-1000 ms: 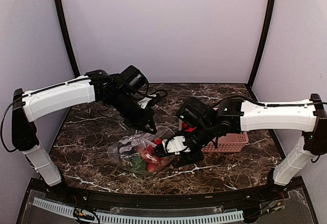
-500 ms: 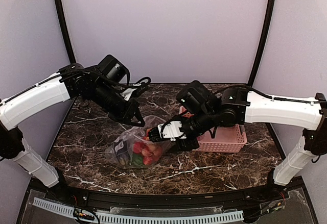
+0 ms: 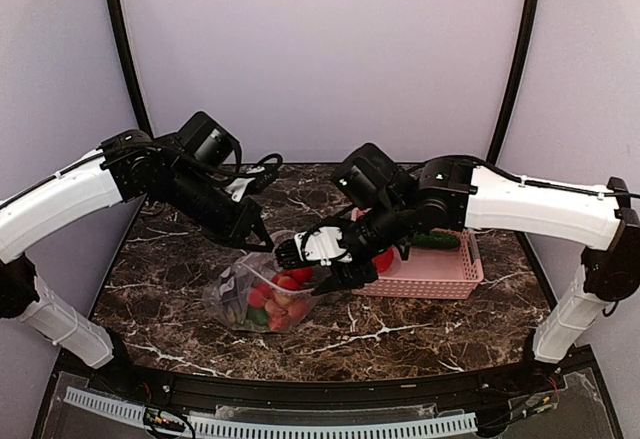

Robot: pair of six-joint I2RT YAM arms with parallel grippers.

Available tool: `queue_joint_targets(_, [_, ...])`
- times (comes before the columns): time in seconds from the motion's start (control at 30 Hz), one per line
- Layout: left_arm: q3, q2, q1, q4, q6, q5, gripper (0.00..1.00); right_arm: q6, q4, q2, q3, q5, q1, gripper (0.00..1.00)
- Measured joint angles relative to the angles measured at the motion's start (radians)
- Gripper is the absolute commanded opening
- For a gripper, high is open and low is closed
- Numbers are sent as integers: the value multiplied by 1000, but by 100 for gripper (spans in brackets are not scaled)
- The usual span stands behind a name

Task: Place the food in the zip-top bag and seal the zipper
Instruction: Pass from the left arm to the right

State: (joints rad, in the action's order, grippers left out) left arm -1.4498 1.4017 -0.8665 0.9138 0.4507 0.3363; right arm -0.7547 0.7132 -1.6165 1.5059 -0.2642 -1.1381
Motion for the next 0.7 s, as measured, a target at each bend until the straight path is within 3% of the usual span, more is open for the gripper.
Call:
queue_joint_targets(0.1, [11,-16,0,0,3,-5,1,-7,38,-44,0,-40,-1,56])
queue_joint_targets(0.17, [19,-27,0,1,3,-8,1,-8,56,-63,-1,-49,-3,48])
queue_joint_targets(0.2, [19,-31,0,1,3,-10,1,-9,57,-69,-1,-47,-3,40])
queue_joint_targets(0.27, [20,-41,0,2,3,-17,1,-11,55,-79,-1,-32,-4,7])
queue_joint_targets(0.3, [20,-45,0,3,3,-22,3,-7,53,-84,-1,-21,-4,0])
queue_joint_targets(0.4, [20,-58,0,18,-1,-51,27,-12,51,-101,6,4,-5,0])
queue_joint_targets(0.47, [17,-60,0,35,-15,-77,36,-20,54,-106,19,22,-9,0])
queue_joint_targets(0.7, [-156,6,0,165,-101,-221,50,-142,77,-128,200,124,-33,0])
